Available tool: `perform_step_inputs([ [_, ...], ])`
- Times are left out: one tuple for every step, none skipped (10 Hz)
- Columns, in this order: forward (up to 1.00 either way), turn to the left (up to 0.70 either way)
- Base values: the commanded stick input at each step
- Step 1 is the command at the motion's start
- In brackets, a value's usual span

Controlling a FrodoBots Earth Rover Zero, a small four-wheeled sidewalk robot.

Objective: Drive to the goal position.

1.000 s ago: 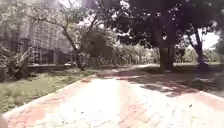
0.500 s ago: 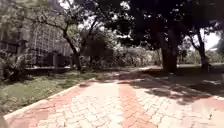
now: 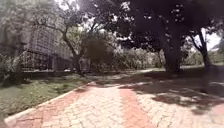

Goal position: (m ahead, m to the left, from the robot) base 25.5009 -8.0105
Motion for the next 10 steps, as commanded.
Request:
perform_step_inputs([
  [0.7,0.0],
  [0.7,0.0],
  [0.7,-0.08],
  [0.7,-0.19],
  [0.7,-0.3],
  [0.7,-0.35],
  [0.7,-0.35],
  [0.7,-0.35],
  [0.7,-0.12],
  [0.7,0.0],
])
